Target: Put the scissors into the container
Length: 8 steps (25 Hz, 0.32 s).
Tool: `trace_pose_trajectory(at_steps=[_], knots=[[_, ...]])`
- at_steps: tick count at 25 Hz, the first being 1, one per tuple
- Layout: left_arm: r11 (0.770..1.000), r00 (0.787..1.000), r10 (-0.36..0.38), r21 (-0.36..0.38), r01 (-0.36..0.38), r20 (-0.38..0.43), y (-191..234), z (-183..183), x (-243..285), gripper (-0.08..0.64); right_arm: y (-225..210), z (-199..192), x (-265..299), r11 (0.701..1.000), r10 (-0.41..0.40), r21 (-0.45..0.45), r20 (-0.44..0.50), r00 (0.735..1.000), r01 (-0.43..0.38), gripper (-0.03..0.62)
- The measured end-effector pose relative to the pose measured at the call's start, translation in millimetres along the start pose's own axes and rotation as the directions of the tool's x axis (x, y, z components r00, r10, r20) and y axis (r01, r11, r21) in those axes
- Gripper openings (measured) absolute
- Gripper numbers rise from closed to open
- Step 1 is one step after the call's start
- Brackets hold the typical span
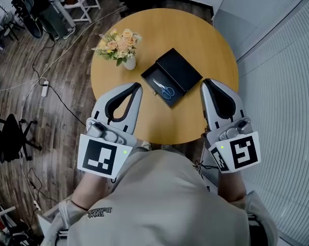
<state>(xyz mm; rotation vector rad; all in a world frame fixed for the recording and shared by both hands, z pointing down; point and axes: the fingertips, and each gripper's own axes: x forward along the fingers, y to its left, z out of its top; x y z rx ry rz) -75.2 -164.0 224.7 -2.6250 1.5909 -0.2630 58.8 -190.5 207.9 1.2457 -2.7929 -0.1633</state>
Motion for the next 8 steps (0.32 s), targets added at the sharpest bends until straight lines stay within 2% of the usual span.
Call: trace_pose_trajectory(at_steps=[8], knots=[[1.000,1.000,-0.003,-0.008,0.003,-0.002,0.8,-3.3,2.4,0.023,-0.3,-3.7,3.2,1.000,-0.004,0.013,0.008,1.000,0.004,0.035]])
